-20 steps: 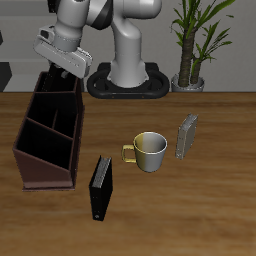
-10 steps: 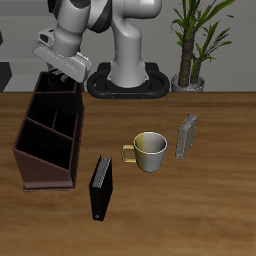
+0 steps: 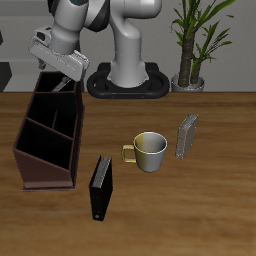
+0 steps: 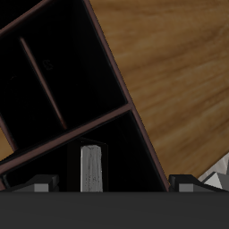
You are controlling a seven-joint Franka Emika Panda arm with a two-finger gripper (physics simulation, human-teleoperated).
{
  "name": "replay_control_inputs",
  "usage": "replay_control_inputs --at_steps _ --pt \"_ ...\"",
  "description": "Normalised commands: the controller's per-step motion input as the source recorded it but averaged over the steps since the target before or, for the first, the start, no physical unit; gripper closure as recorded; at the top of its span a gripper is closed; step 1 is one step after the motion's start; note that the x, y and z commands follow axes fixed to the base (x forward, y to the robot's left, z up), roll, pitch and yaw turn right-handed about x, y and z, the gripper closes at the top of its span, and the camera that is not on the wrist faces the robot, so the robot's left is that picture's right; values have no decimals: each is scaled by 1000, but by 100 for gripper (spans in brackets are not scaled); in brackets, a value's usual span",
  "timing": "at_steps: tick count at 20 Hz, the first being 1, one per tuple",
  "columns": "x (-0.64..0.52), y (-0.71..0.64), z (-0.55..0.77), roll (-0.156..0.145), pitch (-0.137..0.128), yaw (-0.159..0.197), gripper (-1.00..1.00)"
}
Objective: Place the left black book into the right desk caddy's right compartment
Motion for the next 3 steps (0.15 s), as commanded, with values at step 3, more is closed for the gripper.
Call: replay_control_inputs --at_steps 3 --pt "173 -43 118 5 -12 42 -100"
